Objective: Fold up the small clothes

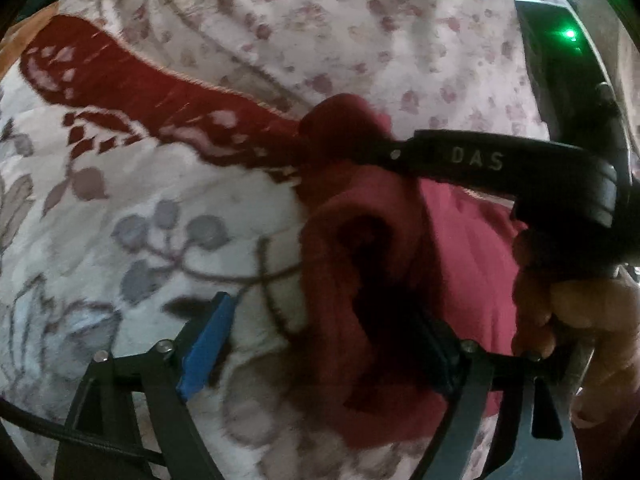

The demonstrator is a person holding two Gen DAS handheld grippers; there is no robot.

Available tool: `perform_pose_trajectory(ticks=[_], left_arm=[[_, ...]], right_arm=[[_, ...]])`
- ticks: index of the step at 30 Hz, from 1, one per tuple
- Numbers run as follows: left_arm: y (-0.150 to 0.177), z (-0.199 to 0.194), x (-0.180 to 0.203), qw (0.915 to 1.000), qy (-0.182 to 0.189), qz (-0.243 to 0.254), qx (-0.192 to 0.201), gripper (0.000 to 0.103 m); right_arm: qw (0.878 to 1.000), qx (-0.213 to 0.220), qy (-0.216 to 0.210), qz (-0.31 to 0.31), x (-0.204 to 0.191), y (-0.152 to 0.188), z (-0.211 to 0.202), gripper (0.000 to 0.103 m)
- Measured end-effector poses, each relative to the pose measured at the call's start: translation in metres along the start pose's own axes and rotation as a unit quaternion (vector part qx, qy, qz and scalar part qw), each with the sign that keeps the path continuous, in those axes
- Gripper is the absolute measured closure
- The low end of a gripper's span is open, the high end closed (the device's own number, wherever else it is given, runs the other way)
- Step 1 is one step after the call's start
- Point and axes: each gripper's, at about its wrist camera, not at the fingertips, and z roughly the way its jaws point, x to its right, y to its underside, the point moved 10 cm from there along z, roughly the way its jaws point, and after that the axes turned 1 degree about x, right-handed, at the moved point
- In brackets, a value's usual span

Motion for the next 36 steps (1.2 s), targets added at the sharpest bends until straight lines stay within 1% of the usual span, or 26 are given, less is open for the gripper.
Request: perform_pose_trajectory(ticks=[1, 3, 6, 8, 10, 11, 12, 15, 17, 18, 19, 20, 21, 22, 24, 25, 26, 27, 29, 30, 31, 32, 33, 34, 35, 36], left_arm=[[0.0, 0.001, 0.005, 0.9999, 0.011, 0.007, 0.0, 0.058], [0.003, 0.002, 0.02, 0.9988, 0.043, 0.024, -0.008, 0.077], [0.006, -0.002, 0.026, 0.9982, 0.04, 0.046, 0.003, 0.08], [0.005, -0.003, 0.026, 0.998, 0.048, 0.04, 0.003, 0.082], [0.004, -0.005, 0.026, 0.9979, 0.055, 0.035, 0.001, 0.082], [0.004, -0.006, 0.025, 0.9979, 0.055, 0.036, 0.0, 0.082], [0.004, -0.006, 0.025, 0.9978, 0.054, 0.037, 0.0, 0.082], [0.005, -0.006, 0.025, 0.9978, 0.049, 0.044, -0.003, 0.082], [0.006, -0.006, 0.023, 0.998, 0.046, 0.043, -0.007, 0.079], [0.006, -0.006, 0.02, 0.9982, 0.044, 0.041, -0.009, 0.068], [0.006, -0.007, 0.017, 0.9985, 0.038, 0.038, -0.01, 0.062], [0.007, -0.01, 0.013, 0.9989, 0.03, 0.035, -0.008, 0.048], [0.007, -0.012, 0.01, 0.9992, 0.026, 0.031, -0.006, 0.034], [0.008, -0.015, 0.008, 0.9993, 0.027, 0.023, -0.004, 0.025], [0.01, -0.018, 0.011, 0.9989, 0.044, 0.016, -0.006, 0.022], [0.012, -0.02, 0.015, 0.9982, 0.055, 0.019, -0.011, 0.021], [0.015, -0.021, 0.02, 0.9974, 0.066, 0.024, -0.016, 0.017], [0.02, -0.024, 0.03, 0.9944, 0.096, 0.032, -0.029, 0.01], [0.027, -0.029, 0.048, 0.9872, 0.143, 0.052, -0.049, 0.009], [0.028, -0.032, 0.054, 0.9854, 0.149, 0.068, -0.046, 0.009], [0.028, -0.033, 0.056, 0.986, 0.139, 0.085, -0.034, 0.009], [0.026, -0.032, 0.054, 0.9885, 0.109, 0.104, -0.016, 0.009], [0.026, -0.028, 0.05, 0.9902, 0.075, 0.118, -0.007, 0.009], [0.026, -0.024, 0.046, 0.9909, 0.049, 0.125, -0.008, 0.009], [0.027, -0.017, 0.042, 0.9921, 0.032, 0.121, -0.015, 0.009], [0.027, -0.014, 0.039, 0.9935, 0.033, 0.107, -0.02, 0.009]], right_arm=[[1.0, 0.001, -0.003, 0.004, 0.001, 0.001, -0.002, 0.082], [1.0, 0.0, -0.011, 0.014, 0.003, 0.002, -0.002, 0.082], [0.999, -0.005, -0.032, 0.034, 0.003, 0.003, -0.002, 0.079], [0.999, -0.011, -0.037, 0.037, 0.003, 0.004, -0.002, 0.063], [0.998, -0.018, -0.04, 0.042, 0.001, 0.004, -0.002, 0.021], [0.998, -0.025, -0.044, 0.046, -0.002, 0.004, 0.0, 0.016], [0.997, -0.035, -0.048, 0.047, -0.007, 0.004, 0.004, 0.014], [0.997, -0.055, -0.039, 0.026, -0.02, 0.004, 0.021, 0.014], [0.998, -0.066, -0.019, 0.0, -0.027, 0.006, 0.034, 0.016], [0.998, -0.069, -0.005, -0.013, -0.028, 0.008, 0.037, 0.031], [0.997, -0.07, 0.021, -0.028, -0.026, 0.009, 0.039, 0.048], [0.997, -0.067, 0.03, -0.034, -0.023, 0.009, 0.038, 0.052], [0.997, -0.062, 0.027, -0.033, -0.021, 0.008, 0.036, 0.059], [0.998, -0.055, 0.019, -0.027, -0.017, 0.007, 0.033, 0.066], [0.999, -0.042, 0.002, -0.001, -0.007, 0.004, 0.024, 0.069], [0.999, -0.036, -0.013, 0.016, -0.003, 0.003, 0.019, 0.07], [0.999, -0.034, -0.02, 0.024, -0.001, 0.001, 0.017, 0.07], [0.999, -0.032, -0.024, 0.029, 0.001, 0.001, 0.016, 0.07], [0.999, -0.029, -0.031, 0.033, 0.001, 0.002, 0.016, 0.07], [0.998, -0.029, -0.034, 0.033, 0.001, 0.002, 0.016, 0.07], [0.998, -0.029, -0.036, 0.034, 0.0, 0.003, 0.017, 0.07], [0.998, -0.029, -0.039, 0.035, 0.0, 0.004, 0.017, 0.07], [0.998, -0.029, -0.041, 0.035, 0.0, 0.004, 0.017, 0.07], [0.998, -0.029, -0.042, 0.035, 0.0, 0.004, 0.016, 0.07], [0.998, -0.029, -0.042, 0.034, 0.0, 0.004, 0.015, 0.07], [0.998, -0.029, -0.042, 0.032, -0.001, 0.004, 0.013, 0.07]])
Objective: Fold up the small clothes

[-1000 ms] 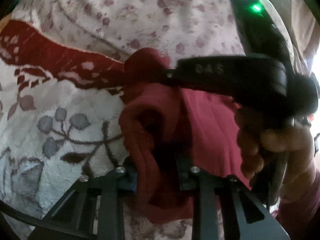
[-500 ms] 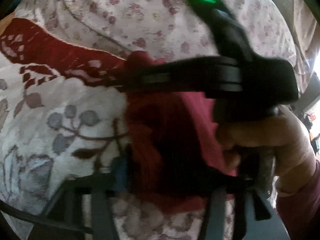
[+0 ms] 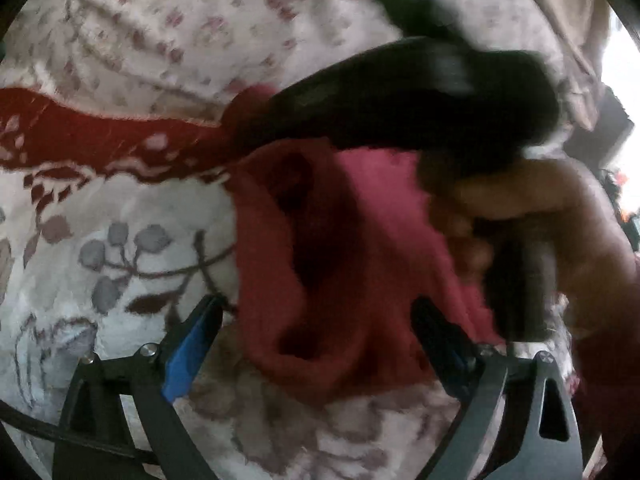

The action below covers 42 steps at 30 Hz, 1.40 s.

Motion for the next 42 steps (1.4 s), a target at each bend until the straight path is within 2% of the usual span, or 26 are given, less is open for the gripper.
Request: perform_pose_trajectory(ticks=[2, 4, 6, 7, 10, 13, 18, 21, 25, 29, 33, 35, 37, 39, 40, 41, 42], left_arm=[[-0.002, 0.003, -0.004, 0.9995, 0.008, -0.032, -0.004, 0.016], [0.0, 0.005, -0.011, 0.999, 0.0, -0.04, -0.02, 0.049], [0.0, 0.003, -0.012, 0.9988, 0.006, -0.043, -0.022, 0.067], [-0.002, 0.002, -0.01, 0.9988, 0.012, -0.045, -0.019, 0.074], [-0.007, -0.011, 0.009, 0.9999, -0.001, -0.012, 0.003, 0.082], [-0.012, -0.022, 0.033, 0.9994, -0.009, 0.013, 0.031, 0.084], [-0.021, -0.041, 0.095, 0.9965, 0.004, 0.058, 0.061, 0.086], [-0.025, -0.033, 0.141, 0.9941, 0.016, 0.092, 0.056, 0.086], [-0.031, -0.016, 0.208, 0.9879, 0.04, 0.141, 0.052, 0.086], [-0.024, 0.014, 0.259, 0.9824, 0.059, 0.175, 0.028, 0.086], [-0.007, 0.058, 0.283, 0.9821, 0.057, 0.179, -0.013, 0.086], [0.002, 0.077, 0.286, 0.9822, 0.055, 0.177, -0.031, 0.086], [0.005, 0.083, 0.286, 0.9814, 0.052, 0.182, -0.031, 0.086], [0.008, 0.074, 0.287, 0.9806, 0.068, 0.18, -0.036, 0.079], [0.008, 0.063, 0.284, 0.9796, 0.087, 0.176, -0.041, 0.07], [0.007, 0.053, 0.279, 0.9791, 0.096, 0.175, -0.039, 0.063], [0.007, 0.041, 0.272, 0.9793, 0.096, 0.176, -0.03, 0.048]], right_arm=[[1.0, 0.002, 0.003, -0.009, 0.0, 0.001, -0.003, 0.073], [1.0, 0.002, 0.004, -0.018, 0.0, 0.002, -0.006, 0.074], [1.0, 0.003, 0.007, -0.026, 0.001, 0.003, -0.01, 0.077], [1.0, 0.004, 0.006, -0.029, 0.001, 0.003, -0.012, 0.078], [0.999, 0.013, 0.008, -0.035, 0.003, 0.005, -0.022, 0.08], [0.999, 0.034, 0.002, -0.024, 0.011, 0.006, -0.041, 0.081], [0.996, 0.084, -0.013, 0.009, 0.038, 0.01, -0.101, 0.082], [0.994, 0.107, -0.012, 0.024, 0.064, 0.016, -0.142, 0.083], [0.991, 0.129, 0.016, 0.043, 0.11, 0.033, -0.189, 0.084], [0.985, 0.144, 0.04, 0.085, 0.172, 0.06, -0.225, 0.085], [0.981, 0.135, 0.06, 0.126, 0.22, 0.087, -0.228, 0.085], [0.979, 0.116, 0.083, 0.148, 0.243, 0.104, -0.214, 0.085], [0.976, 0.096, 0.099, 0.168, 0.261, 0.117, -0.197, 0.085], [0.974, 0.09, 0.103, 0.18, 0.269, 0.125, -0.187, 0.083], [0.972, 0.096, 0.097, 0.19, 0.27, 0.125, -0.188, 0.077], [0.97, 0.102, 0.089, 0.2, 0.269, 0.125, -0.194, 0.076], [0.969, 0.108, 0.088, 0.205, 0.268, 0.125, -0.202, 0.071]])
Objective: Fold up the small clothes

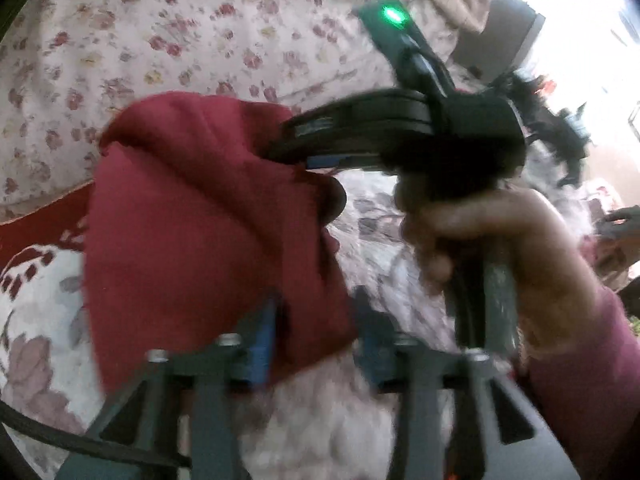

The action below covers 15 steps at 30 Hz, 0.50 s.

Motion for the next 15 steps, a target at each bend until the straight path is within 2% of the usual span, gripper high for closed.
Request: perform_pose_trajectory(ticks=[1, 2, 4, 6, 8, 11, 13, 14, 15], left_arm=[[0.002, -0.013, -0.006, 0.9999, -0.01, 0.001, 0.012, 0.035], [0.005, -0.031, -0.02, 0.999, -0.032, 0.0, 0.033, 0.034], [0.009, -0.05, -0.047, 0.9956, -0.077, -0.006, 0.053, 0.034], [0.013, -0.056, -0.071, 0.9907, -0.12, -0.018, 0.061, 0.034], [0.017, -0.052, -0.097, 0.9861, -0.149, -0.04, 0.061, 0.034], [0.025, -0.032, -0.121, 0.9844, -0.15, -0.074, 0.055, 0.034], [0.039, -0.02, -0.127, 0.9838, -0.158, -0.079, 0.032, 0.034], [0.047, -0.013, -0.127, 0.9847, -0.156, -0.075, 0.021, 0.034], [0.05, -0.012, -0.126, 0.985, -0.155, -0.073, 0.02, 0.034]], right_arm=[[1.0, 0.011, 0.0, 0.002, -0.001, -0.002, -0.013, 0.063], [1.0, 0.02, -0.002, -0.002, -0.003, -0.002, -0.023, 0.059], [0.999, 0.034, -0.003, -0.018, -0.012, 0.003, -0.044, 0.041], [0.999, 0.039, 0.0, -0.035, -0.025, 0.014, -0.057, 0.037], [0.998, 0.034, -0.002, -0.052, -0.038, 0.029, -0.061, 0.037], [0.995, 0.032, 0.03, -0.089, -0.047, 0.047, -0.056, 0.039], [0.99, 0.019, 0.077, -0.119, -0.042, 0.059, -0.047, 0.061], [0.986, 0.006, 0.106, -0.129, -0.032, 0.067, -0.039, 0.061], [0.986, -0.001, 0.109, -0.129, -0.026, 0.074, -0.036, 0.061]])
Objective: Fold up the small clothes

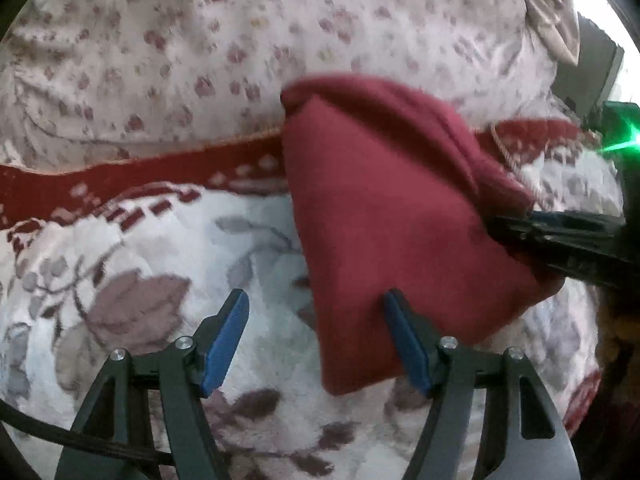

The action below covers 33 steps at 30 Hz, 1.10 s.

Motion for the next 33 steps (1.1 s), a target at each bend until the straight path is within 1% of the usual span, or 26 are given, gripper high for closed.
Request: perform_pose_trajectory(ticks=[1, 3, 5, 7, 8, 9, 12, 14, 15, 16, 18, 20, 21, 22, 23, 24, 28, 31, 33], left_arm=[[0.001, -0.001, 0.0, 1.0, 0.001, 0.002, 0.005, 0.034], [0.001, -0.006, 0.0, 0.9999, 0.002, 0.01, 0.009, 0.034], [0.001, -0.007, 0.002, 0.9999, 0.007, 0.011, 0.008, 0.034], [0.002, -0.003, 0.003, 0.9999, 0.012, 0.004, 0.002, 0.034], [0.002, -0.002, 0.005, 0.9999, 0.013, 0.002, 0.0, 0.034], [0.001, 0.0, 0.004, 0.9999, 0.014, 0.001, 0.0, 0.033], [0.002, 0.001, 0.003, 0.9999, 0.013, 0.002, 0.002, 0.031], [0.002, 0.002, 0.001, 0.9999, 0.012, -0.005, 0.0, 0.028], [0.003, 0.003, 0.0, 0.9999, 0.014, -0.009, -0.003, 0.026], [0.003, 0.005, -0.001, 0.9997, 0.017, -0.014, -0.006, 0.025], [0.003, 0.007, -0.002, 0.9996, 0.021, -0.018, -0.009, 0.022], [0.002, 0.008, -0.002, 0.9992, 0.03, -0.024, -0.01, 0.021], [0.002, 0.008, -0.003, 0.9991, 0.03, -0.025, -0.011, 0.021], [0.002, 0.009, -0.002, 0.9992, 0.03, -0.024, -0.013, 0.021], [0.003, 0.009, -0.002, 0.9993, 0.028, -0.022, -0.012, 0.02], [0.003, 0.009, -0.002, 0.9994, 0.027, -0.02, -0.012, 0.02], [0.003, 0.008, -0.004, 0.9996, 0.017, -0.017, -0.011, 0.02], [0.004, 0.007, -0.003, 0.9997, 0.014, -0.016, -0.009, 0.019], [0.004, 0.008, -0.004, 0.9998, 0.009, -0.018, -0.008, 0.017]], right_arm=[[1.0, -0.005, -0.005, 0.008, 0.003, 0.005, 0.001, 0.061], [1.0, -0.006, -0.018, 0.024, 0.005, 0.004, -0.009, 0.06], [0.999, 0.019, -0.023, 0.04, 0.006, -0.014, -0.029, 0.054], [0.997, 0.05, -0.022, 0.045, 0.004, -0.037, -0.043, 0.032], [0.997, 0.063, -0.024, 0.043, -0.002, -0.054, -0.046, 0.027], [0.997, 0.065, -0.026, 0.04, -0.007, -0.067, -0.043, 0.026], [0.999, 0.044, -0.024, 0.014, -0.034, -0.1, -0.014, 0.026], [0.999, 0.017, -0.03, 0.0, -0.053, -0.113, 0.016, 0.026], [0.999, 0.008, -0.034, -0.001, -0.057, -0.116, 0.031, 0.028], [1.0, 0.0, -0.028, 0.0, -0.058, -0.119, 0.045, 0.029], [1.0, -0.006, 0.02, 0.006, -0.042, -0.121, 0.078, 0.031], [0.998, -0.002, 0.066, 0.02, -0.017, -0.116, 0.101, 0.031], [0.997, -0.005, 0.059, 0.039, -0.01, -0.112, 0.108, 0.031], [0.997, -0.007, 0.039, 0.062, -0.004, -0.11, 0.111, 0.031], [0.997, 0.0, 0.023, 0.08, 0.0, -0.111, 0.108, 0.031], [0.996, 0.004, 0.018, 0.089, 0.003, -0.111, 0.104, 0.031], [0.995, 0.01, 0.009, 0.102, 0.005, -0.103, 0.079, 0.031], [0.995, 0.047, 0.008, 0.082, -0.002, -0.088, 0.03, 0.03], [0.995, 0.06, 0.012, 0.074, -0.003, -0.074, 0.008, 0.03]])
